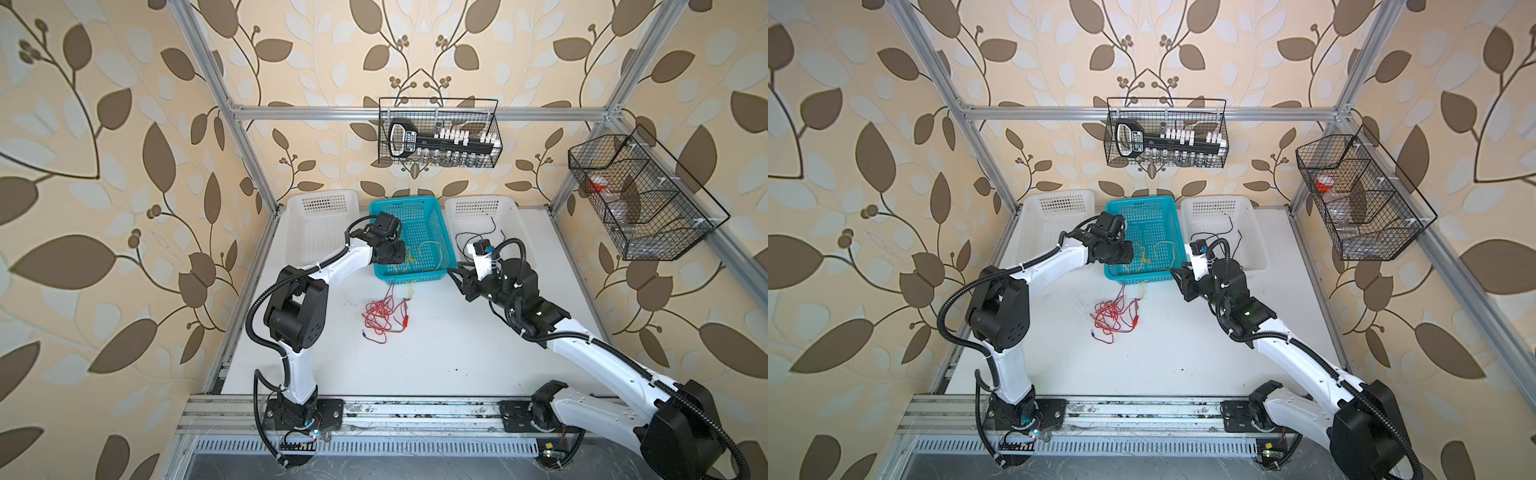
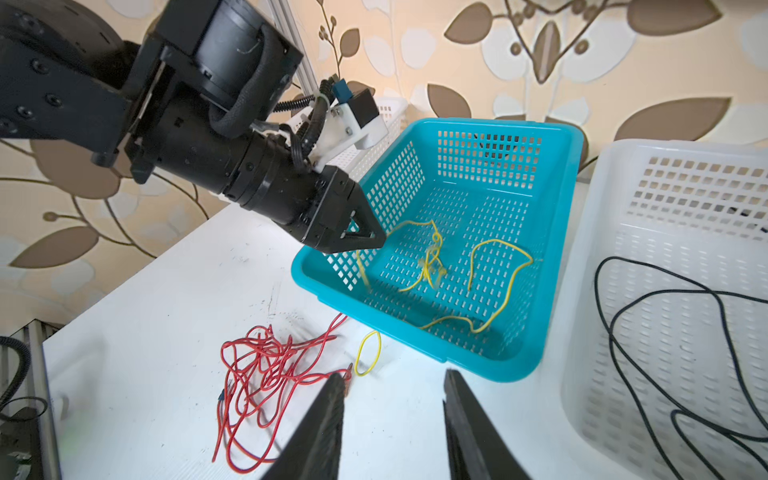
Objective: Untangle the cables
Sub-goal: 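Carry the yellow wire over the teal basket with both grippers and release it, then lower the right gripper to the red wire near its clip and grasp it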
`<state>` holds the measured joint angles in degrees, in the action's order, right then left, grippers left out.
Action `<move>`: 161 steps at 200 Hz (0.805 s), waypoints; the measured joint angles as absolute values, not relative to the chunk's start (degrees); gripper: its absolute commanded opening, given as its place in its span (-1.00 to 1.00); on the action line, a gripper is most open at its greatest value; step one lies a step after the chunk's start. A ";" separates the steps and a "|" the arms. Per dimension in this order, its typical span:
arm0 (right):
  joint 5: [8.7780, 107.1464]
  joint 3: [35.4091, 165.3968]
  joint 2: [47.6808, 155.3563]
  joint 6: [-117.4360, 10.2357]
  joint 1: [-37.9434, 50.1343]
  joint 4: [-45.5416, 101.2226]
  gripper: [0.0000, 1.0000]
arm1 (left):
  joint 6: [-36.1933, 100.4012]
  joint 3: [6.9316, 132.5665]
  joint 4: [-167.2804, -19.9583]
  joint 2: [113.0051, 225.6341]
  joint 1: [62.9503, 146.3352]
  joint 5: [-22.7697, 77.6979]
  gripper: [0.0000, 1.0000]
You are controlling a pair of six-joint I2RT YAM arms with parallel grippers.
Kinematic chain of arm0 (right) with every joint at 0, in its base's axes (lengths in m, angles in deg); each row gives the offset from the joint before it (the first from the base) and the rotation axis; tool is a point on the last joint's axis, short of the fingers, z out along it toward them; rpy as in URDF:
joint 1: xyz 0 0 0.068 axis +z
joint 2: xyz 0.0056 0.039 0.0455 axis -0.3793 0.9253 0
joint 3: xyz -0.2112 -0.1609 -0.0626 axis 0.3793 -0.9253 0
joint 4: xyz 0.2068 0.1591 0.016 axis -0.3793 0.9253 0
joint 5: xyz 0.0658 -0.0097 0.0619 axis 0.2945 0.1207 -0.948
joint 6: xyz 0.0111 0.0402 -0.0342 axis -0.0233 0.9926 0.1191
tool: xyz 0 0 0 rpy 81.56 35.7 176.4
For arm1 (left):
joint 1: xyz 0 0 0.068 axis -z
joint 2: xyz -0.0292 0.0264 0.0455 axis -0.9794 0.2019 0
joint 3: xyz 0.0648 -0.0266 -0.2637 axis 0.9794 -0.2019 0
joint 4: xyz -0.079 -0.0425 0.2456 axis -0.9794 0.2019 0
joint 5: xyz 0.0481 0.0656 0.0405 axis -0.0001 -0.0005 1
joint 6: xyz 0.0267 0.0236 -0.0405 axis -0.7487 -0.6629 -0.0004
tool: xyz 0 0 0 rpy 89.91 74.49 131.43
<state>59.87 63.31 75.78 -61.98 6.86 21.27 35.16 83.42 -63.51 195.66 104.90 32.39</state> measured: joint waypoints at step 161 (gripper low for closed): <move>60.11 69.50 97.46 -73.30 25.33 23.24 -0.19 | 37.76 65.65 -71.33 168.30 104.90 34.77 0.98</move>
